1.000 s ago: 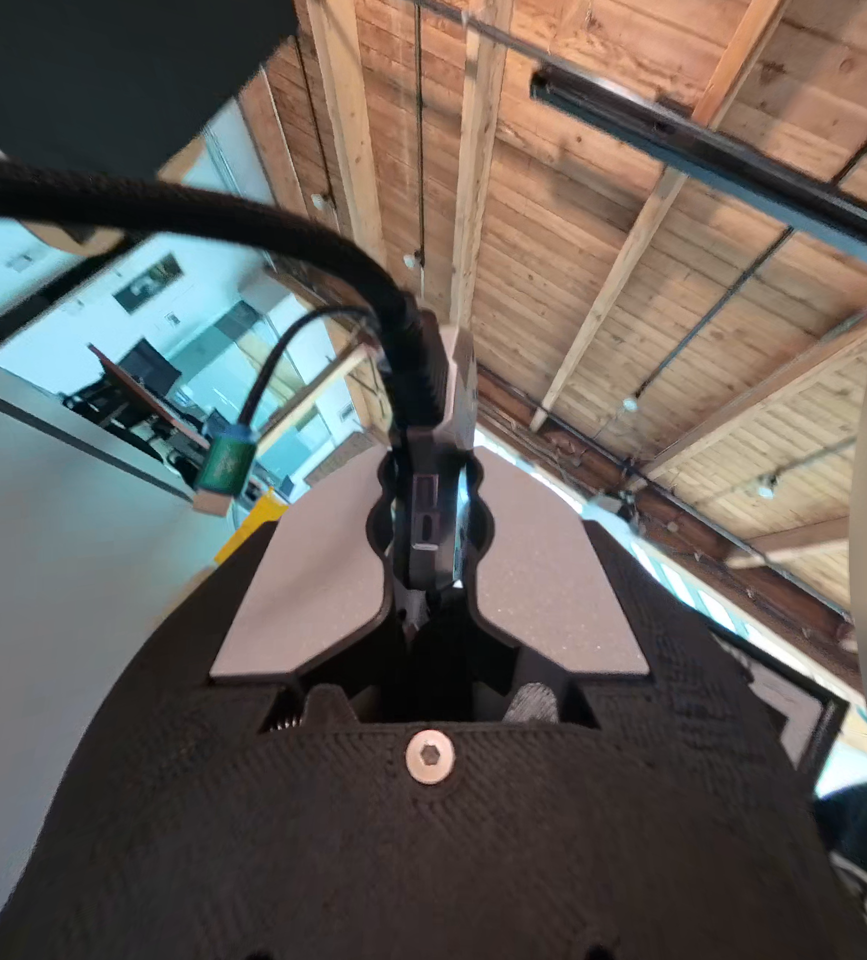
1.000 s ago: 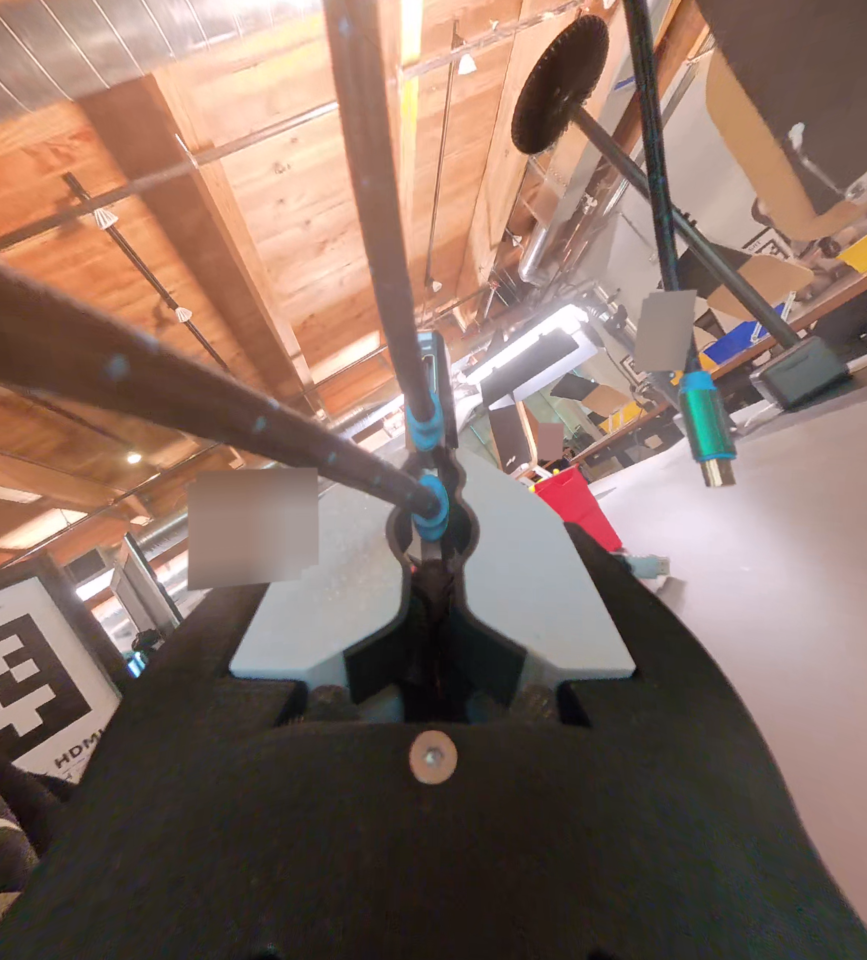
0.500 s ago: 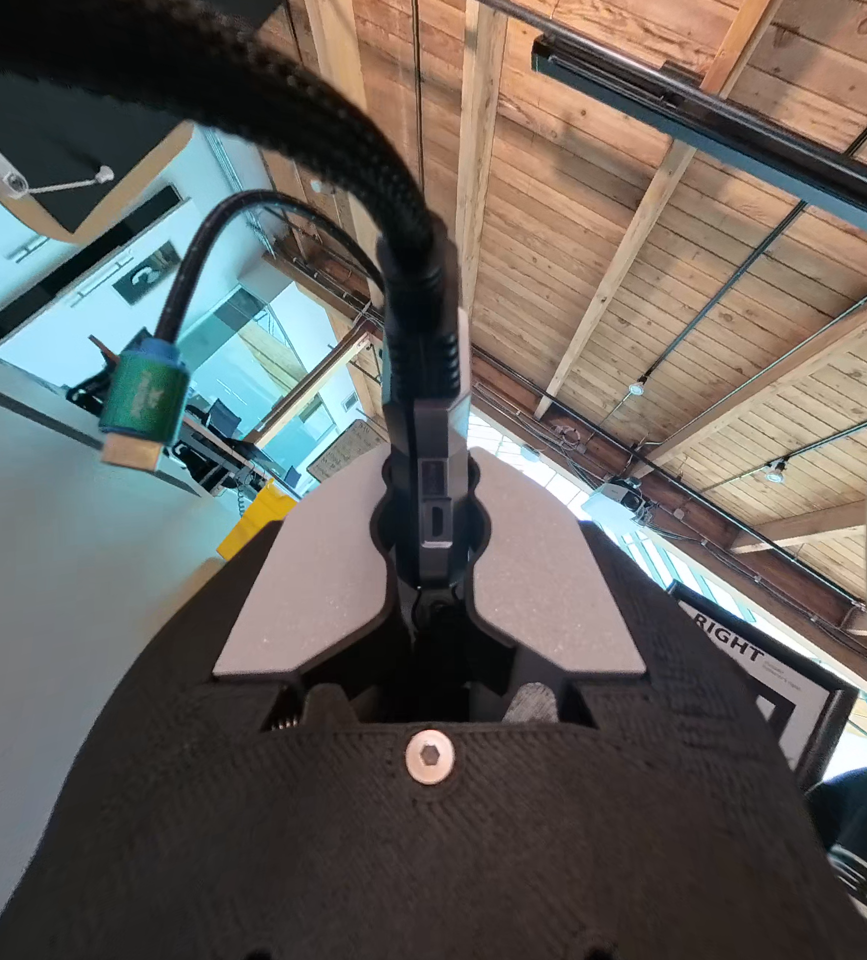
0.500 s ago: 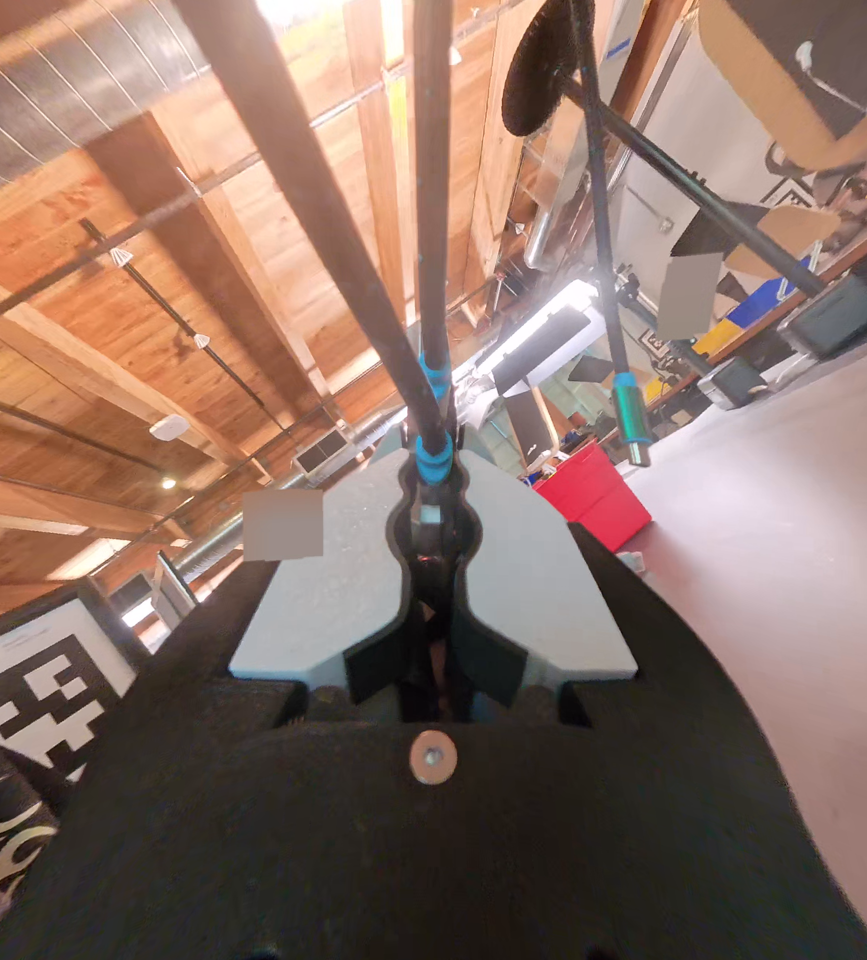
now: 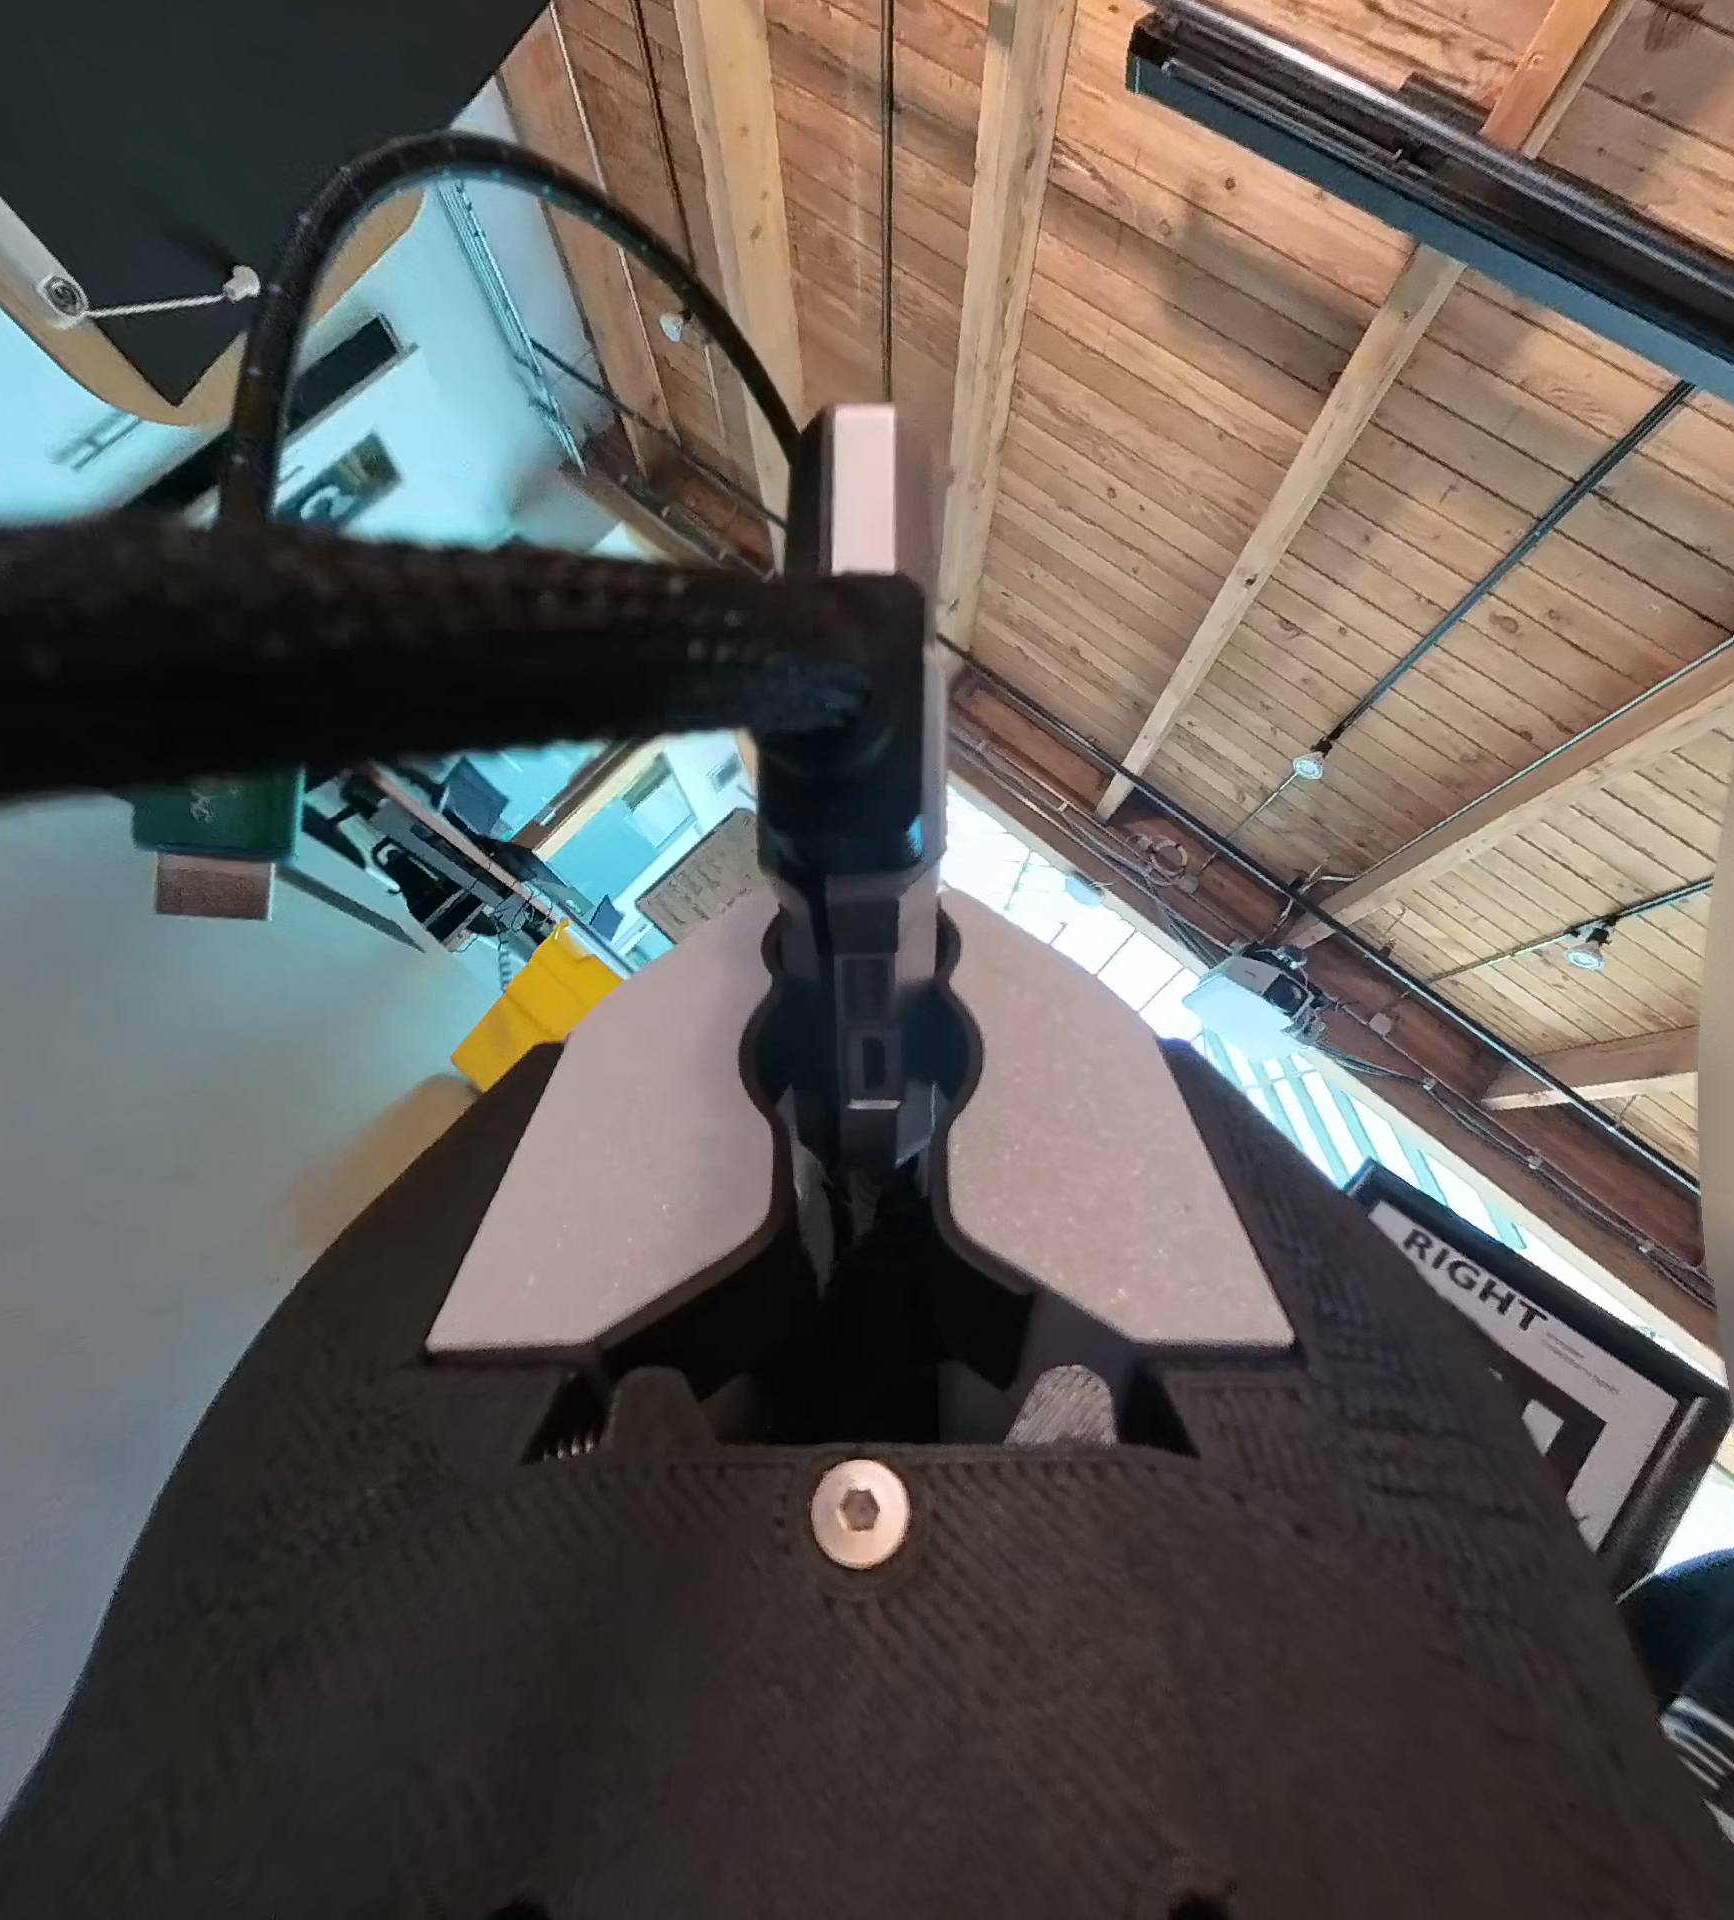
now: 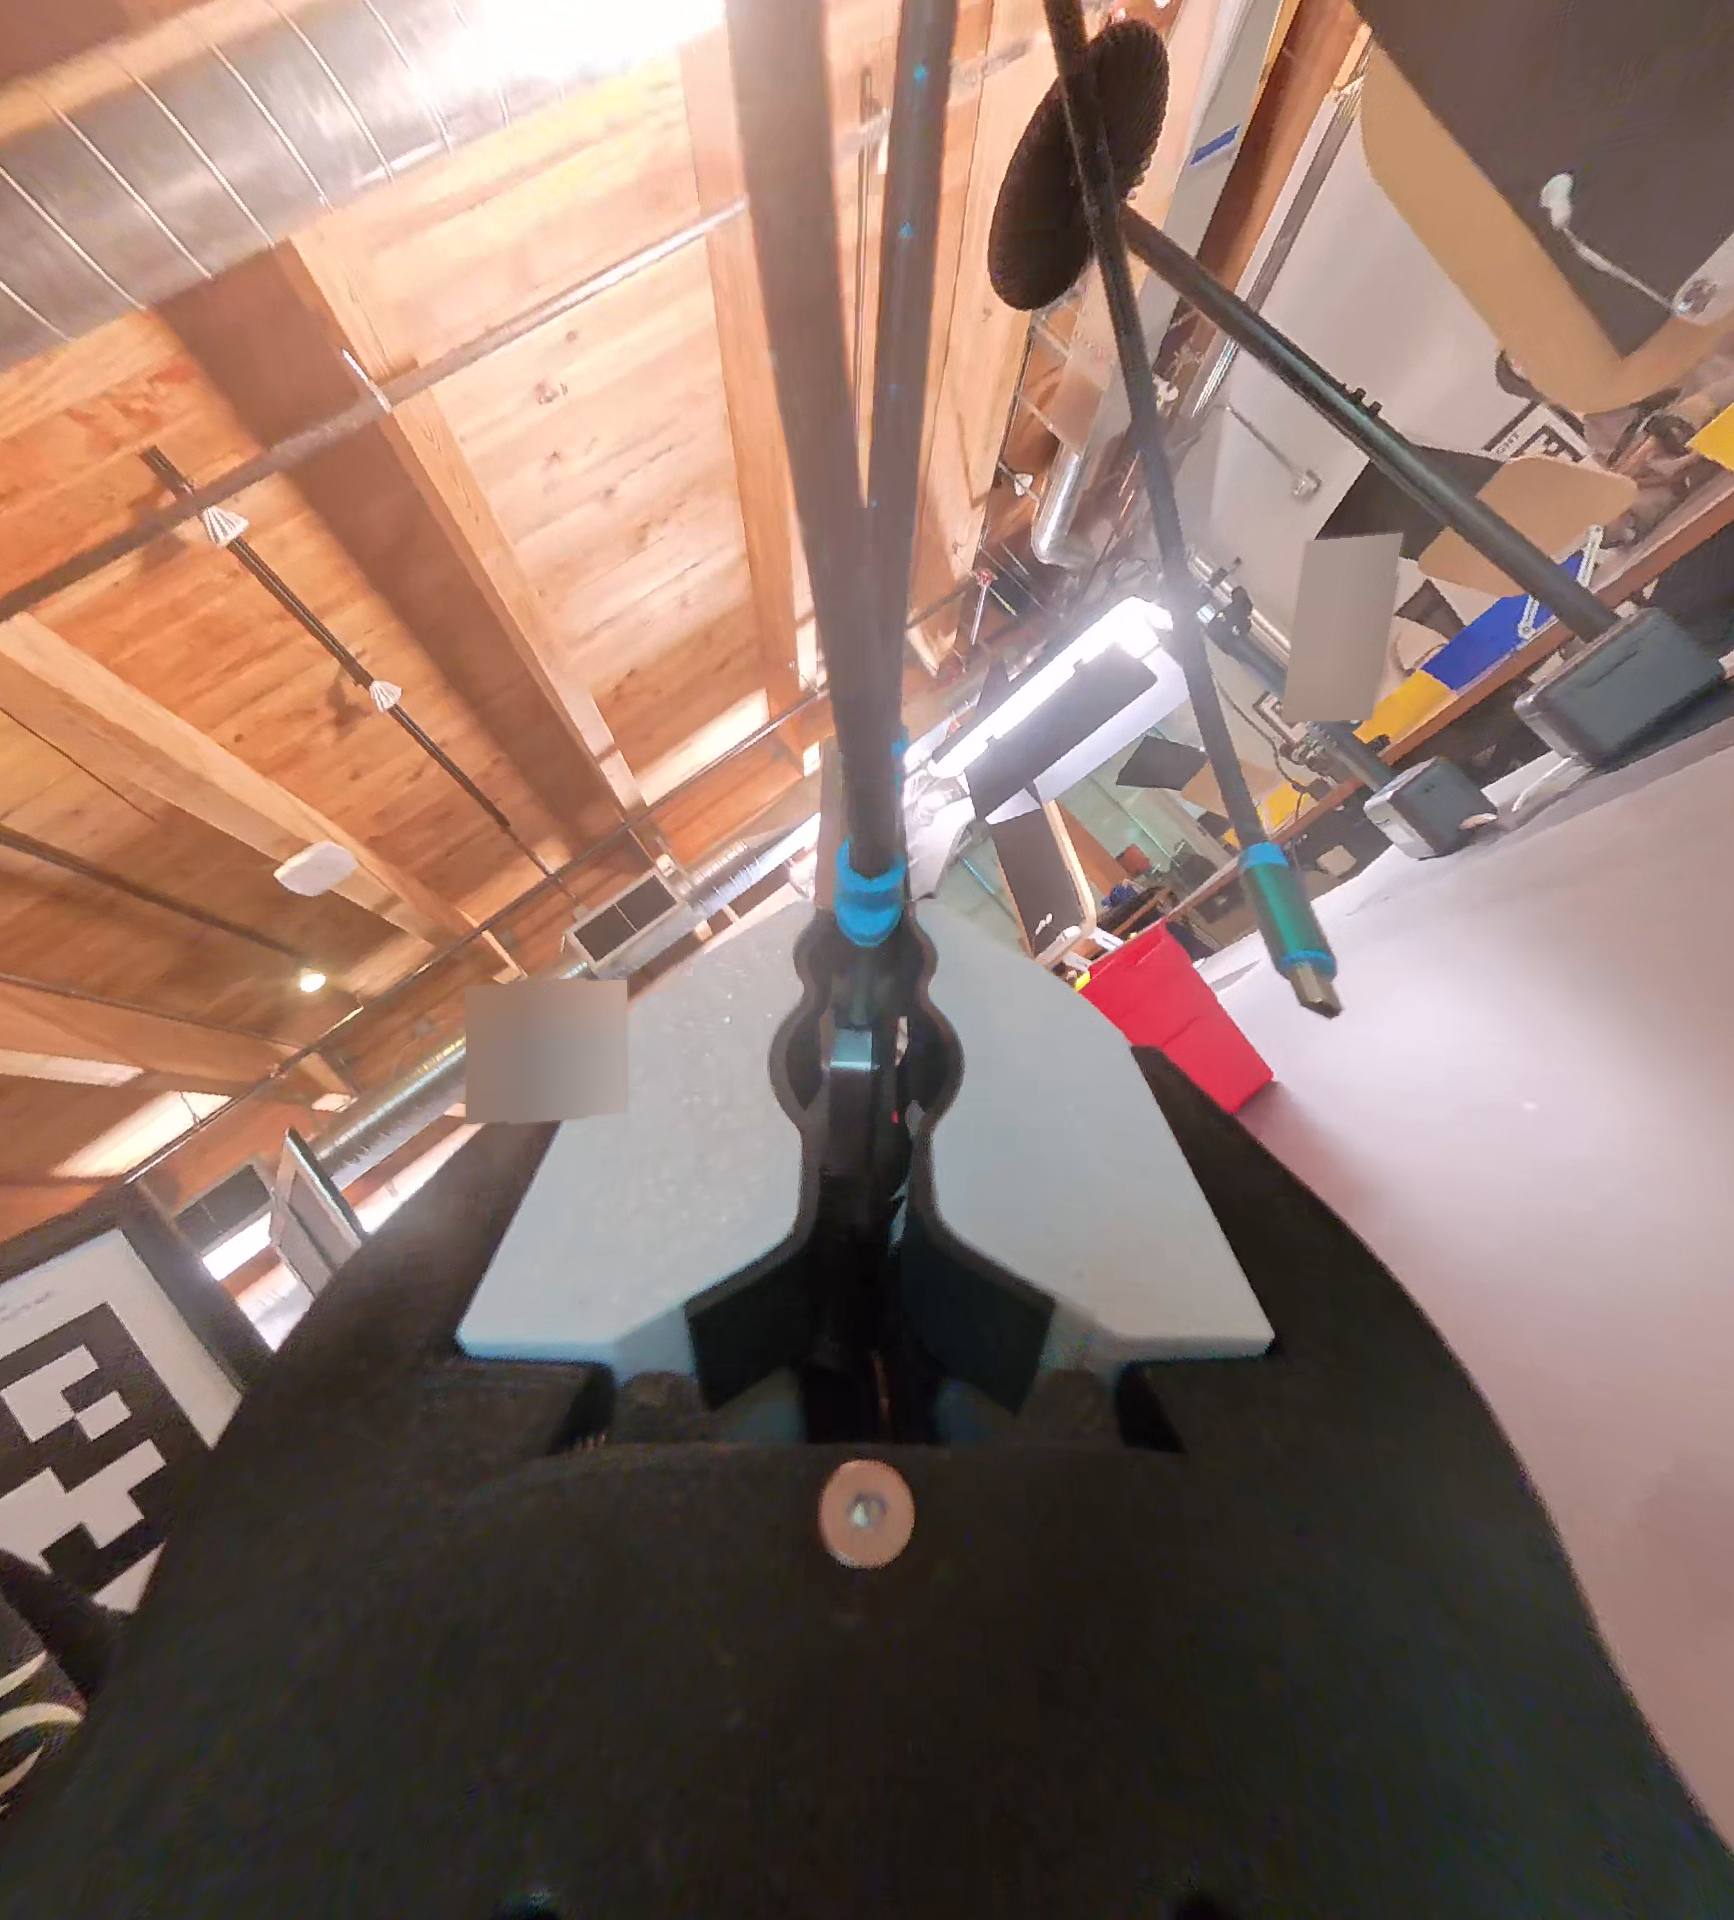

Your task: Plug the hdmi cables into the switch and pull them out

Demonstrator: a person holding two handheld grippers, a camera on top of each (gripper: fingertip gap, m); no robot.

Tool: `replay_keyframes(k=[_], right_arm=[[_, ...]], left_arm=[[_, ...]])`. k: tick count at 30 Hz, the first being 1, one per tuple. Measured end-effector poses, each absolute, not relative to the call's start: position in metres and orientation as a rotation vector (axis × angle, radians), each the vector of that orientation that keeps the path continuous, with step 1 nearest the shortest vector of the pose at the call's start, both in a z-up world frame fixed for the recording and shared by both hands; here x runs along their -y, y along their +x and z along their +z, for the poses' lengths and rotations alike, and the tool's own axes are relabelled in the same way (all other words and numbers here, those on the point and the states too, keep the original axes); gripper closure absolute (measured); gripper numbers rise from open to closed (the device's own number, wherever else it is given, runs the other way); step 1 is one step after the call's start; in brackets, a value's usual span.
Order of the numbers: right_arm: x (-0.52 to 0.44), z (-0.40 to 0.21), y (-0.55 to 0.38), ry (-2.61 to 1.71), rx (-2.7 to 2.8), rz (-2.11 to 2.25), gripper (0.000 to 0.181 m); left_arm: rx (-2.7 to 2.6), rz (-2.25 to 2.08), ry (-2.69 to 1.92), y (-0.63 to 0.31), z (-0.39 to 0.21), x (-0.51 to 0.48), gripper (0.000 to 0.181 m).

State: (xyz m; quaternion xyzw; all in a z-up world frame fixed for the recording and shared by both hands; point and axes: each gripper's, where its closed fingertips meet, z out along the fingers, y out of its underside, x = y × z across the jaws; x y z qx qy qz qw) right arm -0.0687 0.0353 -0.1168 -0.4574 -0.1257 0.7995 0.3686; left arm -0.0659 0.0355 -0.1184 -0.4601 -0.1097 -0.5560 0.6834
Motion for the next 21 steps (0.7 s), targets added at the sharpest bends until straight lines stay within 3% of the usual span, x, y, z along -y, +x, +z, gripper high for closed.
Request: replay_keyframes(k=[11,14,16,21], right_arm=[[-0.042,-0.118,-0.061,-1.107,0.263,2.035,0.171],[-0.101,-0.100,0.002,-0.876,-0.366,2.253,0.170],[-0.097,-0.086,-0.001,-0.953,-0.042,2.034,0.170],[-0.055,-0.088,-0.025,-1.043,0.227,2.081,0.170]], left_arm=[[0.276,-1.258,-1.063,-0.055,-0.126,-0.035,0.161],[0.380,-1.135,-0.929,-0.095,-0.123,-0.027,0.161],[0.350,-1.105,-0.901,-0.101,-0.118,-0.021,0.161],[0.295,-1.085,-0.898,-0.097,-0.113,-0.020,0.161]])
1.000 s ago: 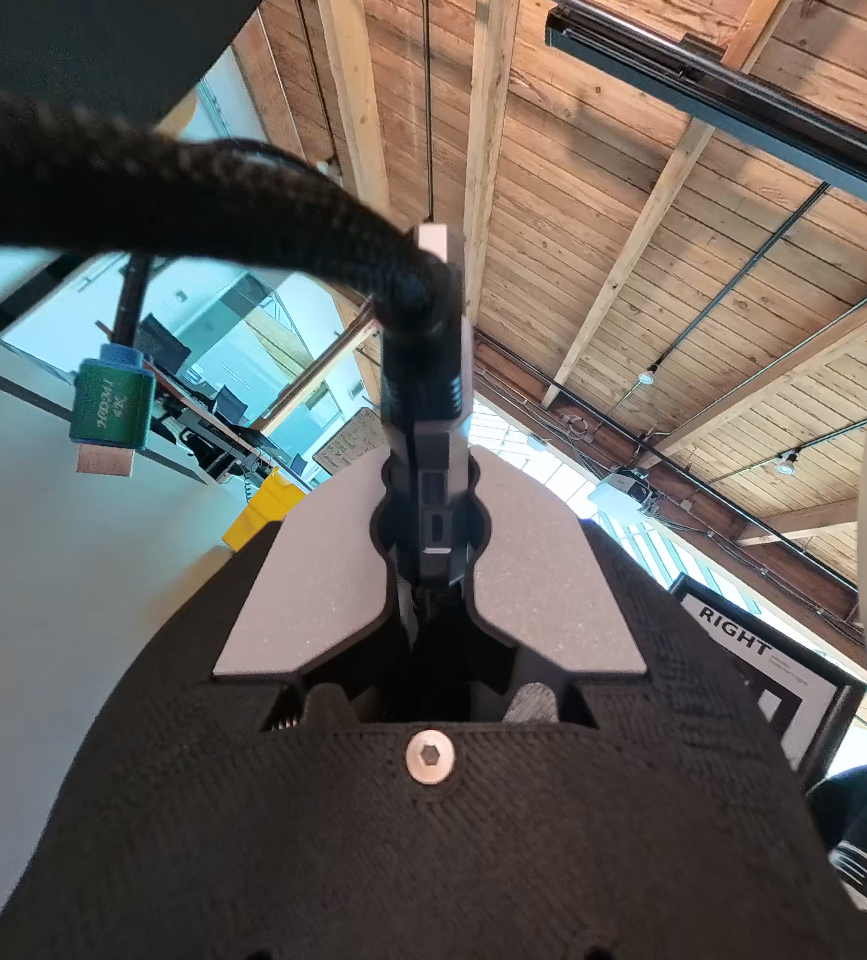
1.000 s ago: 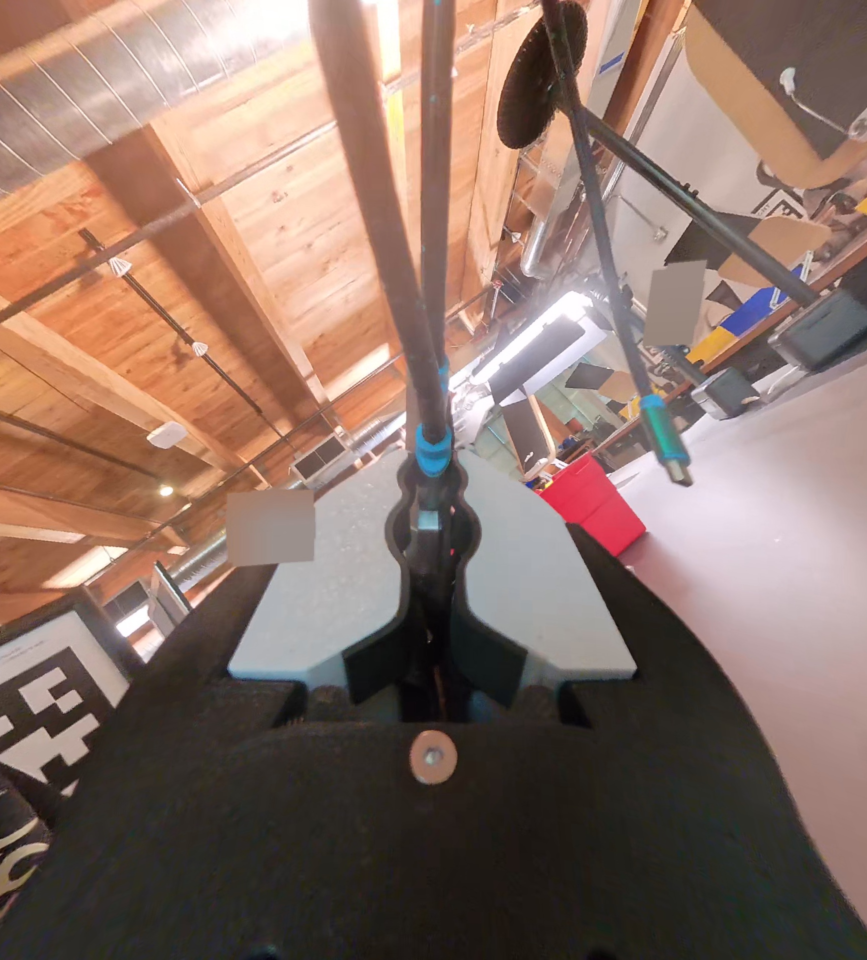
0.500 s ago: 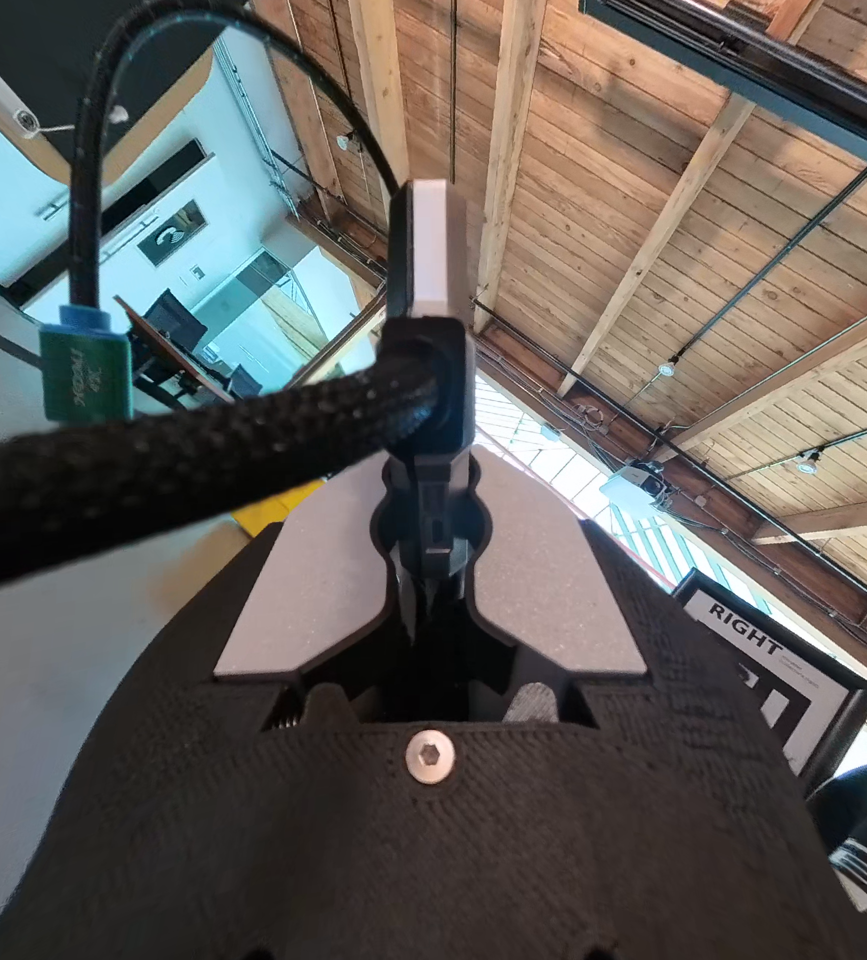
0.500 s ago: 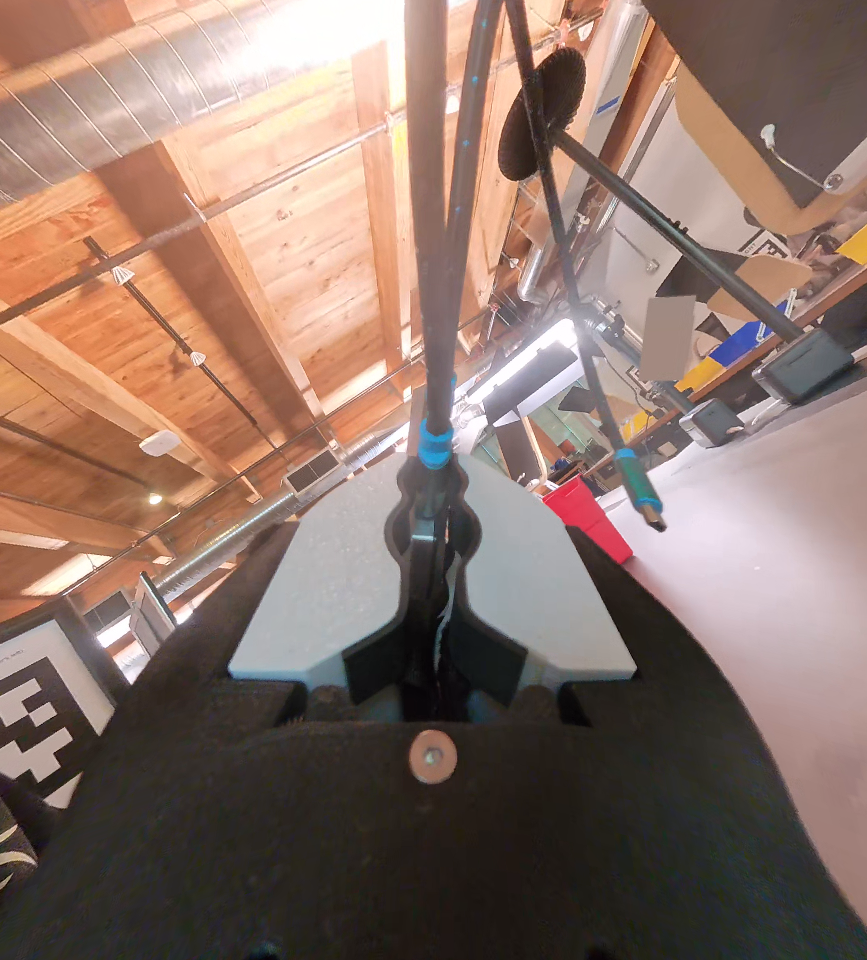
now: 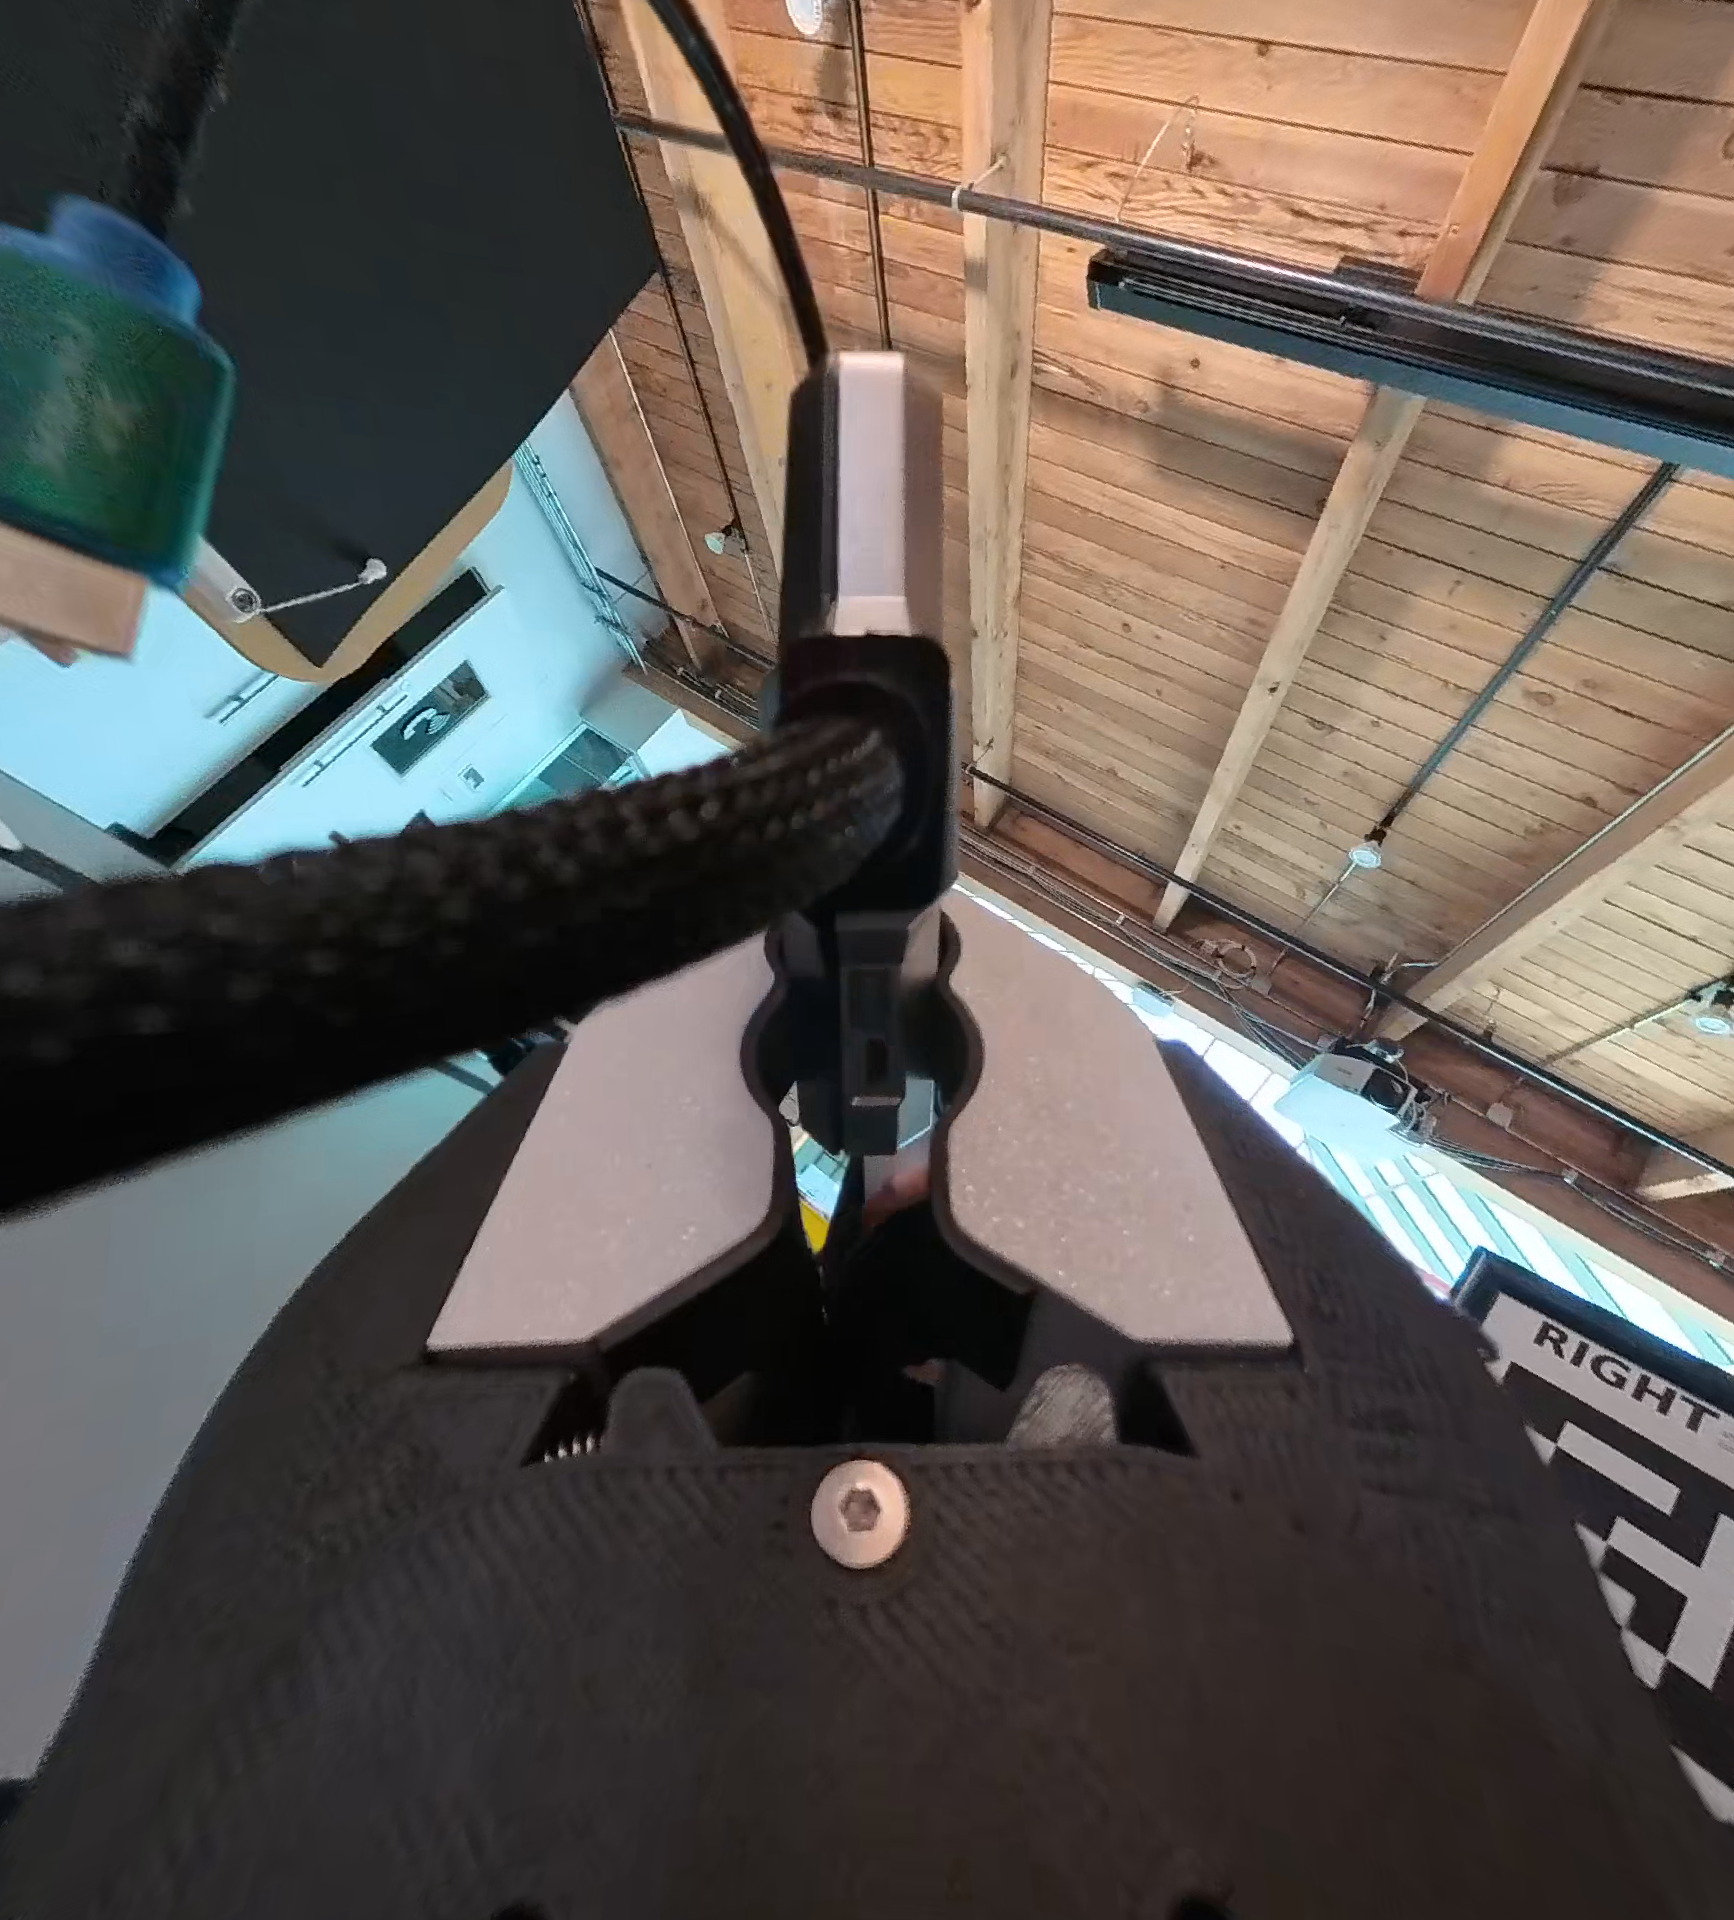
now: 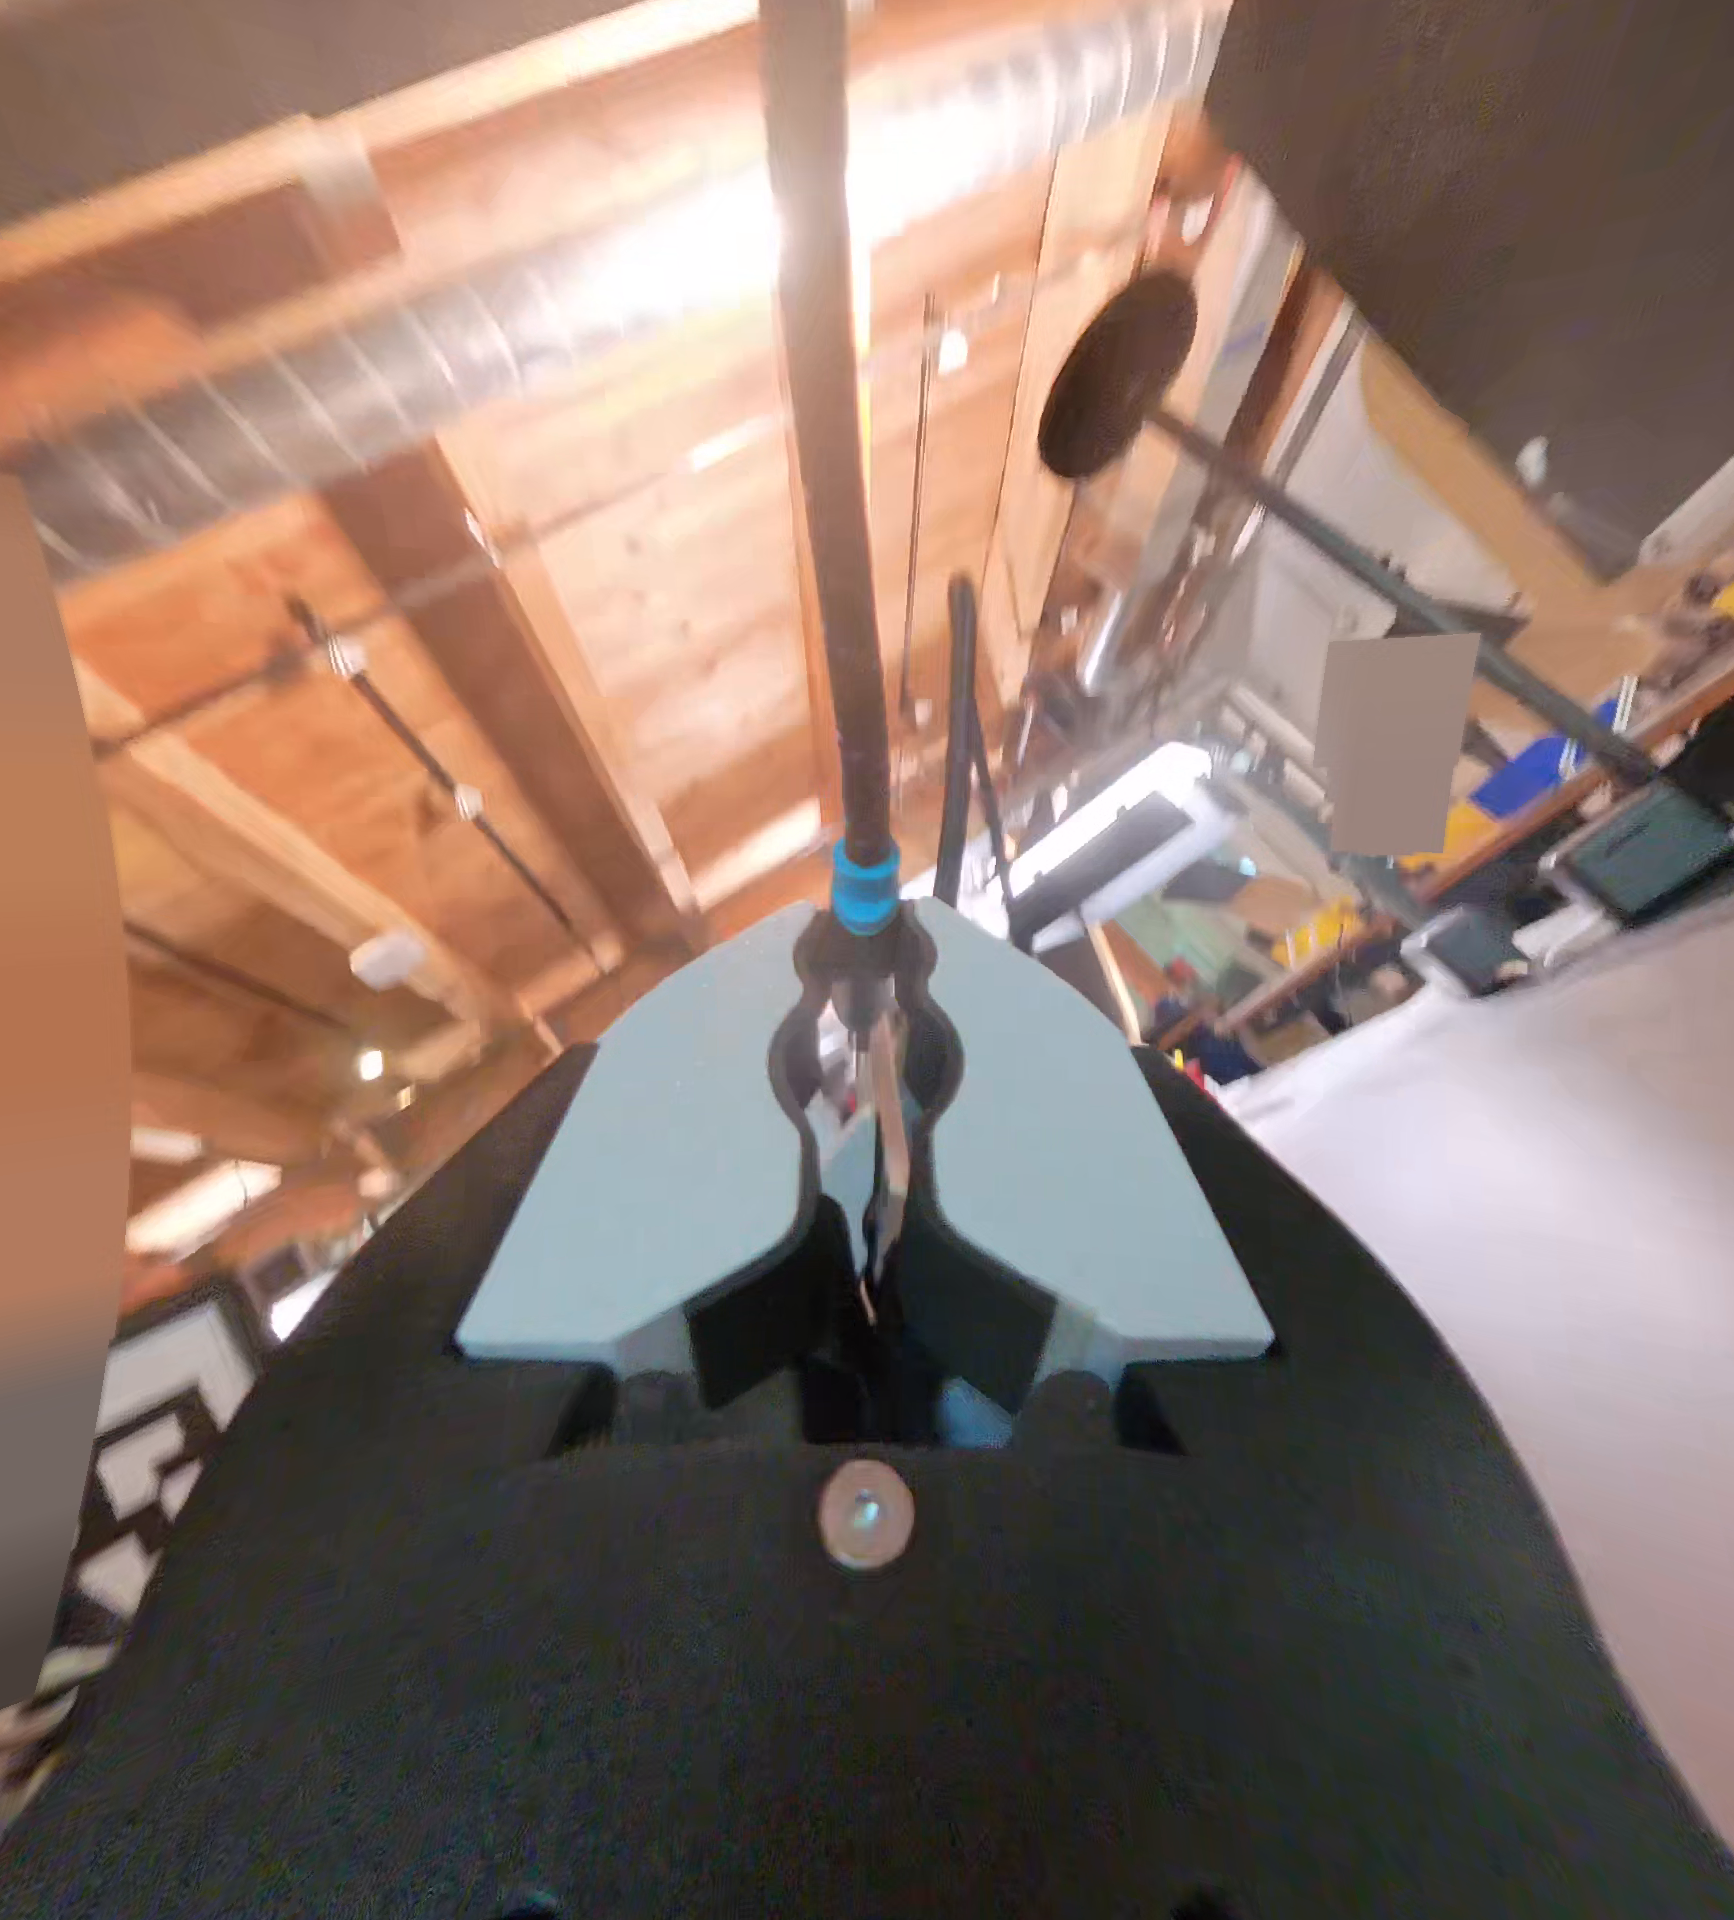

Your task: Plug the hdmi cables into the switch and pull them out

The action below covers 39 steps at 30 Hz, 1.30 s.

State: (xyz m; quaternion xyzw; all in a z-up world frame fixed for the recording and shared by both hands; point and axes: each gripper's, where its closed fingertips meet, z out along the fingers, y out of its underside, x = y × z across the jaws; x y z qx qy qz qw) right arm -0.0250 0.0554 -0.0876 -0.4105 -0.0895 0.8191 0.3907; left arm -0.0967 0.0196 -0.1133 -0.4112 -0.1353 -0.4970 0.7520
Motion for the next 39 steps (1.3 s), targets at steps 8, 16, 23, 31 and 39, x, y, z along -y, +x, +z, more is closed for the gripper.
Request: replay_keyframes(k=[8,16,23,31,39], right_arm=[[-0.011,-0.086,-0.032,-1.206,0.880,1.808,0.169],[-0.010,-0.023,0.027,-1.203,1.191,1.778,0.170],[-0.050,0.037,0.094,-1.247,1.278,1.678,0.169],[-0.127,-0.023,0.170,-1.529,1.190,1.246,0.169],[-0.161,-0.101,0.206,-1.752,1.215,1.109,0.169]], left_arm=[[0.281,-1.080,-0.952,-0.090,-0.118,-0.024,0.160],[0.281,-1.092,-0.954,-0.089,-0.118,-0.024,0.160],[0.285,-1.096,-0.963,-0.089,-0.119,-0.026,0.160],[0.287,-1.102,-0.969,-0.088,-0.120,-0.027,0.160],[0.294,-1.113,-0.982,-0.087,-0.122,-0.030,0.161]])
